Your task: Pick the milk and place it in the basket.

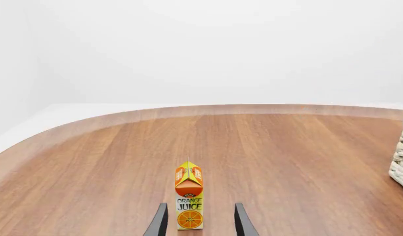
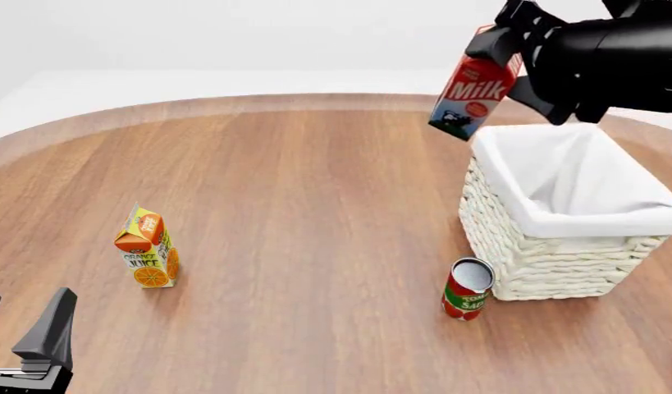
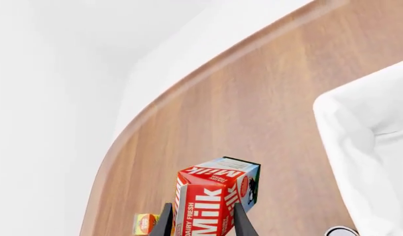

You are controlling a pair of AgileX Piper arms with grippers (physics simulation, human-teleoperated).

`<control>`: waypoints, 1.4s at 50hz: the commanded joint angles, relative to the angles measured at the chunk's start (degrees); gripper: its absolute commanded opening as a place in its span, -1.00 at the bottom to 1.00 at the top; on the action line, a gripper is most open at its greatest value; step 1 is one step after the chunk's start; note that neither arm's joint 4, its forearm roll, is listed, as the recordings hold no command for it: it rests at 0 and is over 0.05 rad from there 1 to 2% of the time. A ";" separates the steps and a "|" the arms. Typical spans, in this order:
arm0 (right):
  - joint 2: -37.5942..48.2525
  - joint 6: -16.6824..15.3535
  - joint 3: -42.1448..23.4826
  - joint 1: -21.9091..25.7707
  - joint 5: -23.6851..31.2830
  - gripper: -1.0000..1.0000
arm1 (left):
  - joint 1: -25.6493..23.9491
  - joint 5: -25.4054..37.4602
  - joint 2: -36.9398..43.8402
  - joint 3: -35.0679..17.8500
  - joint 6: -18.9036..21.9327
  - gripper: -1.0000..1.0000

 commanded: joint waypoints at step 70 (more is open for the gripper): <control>-0.61 1.90 -0.22 -21.36 4.78 -1.00 | -0.01 0.00 0.00 0.00 -0.01 1.00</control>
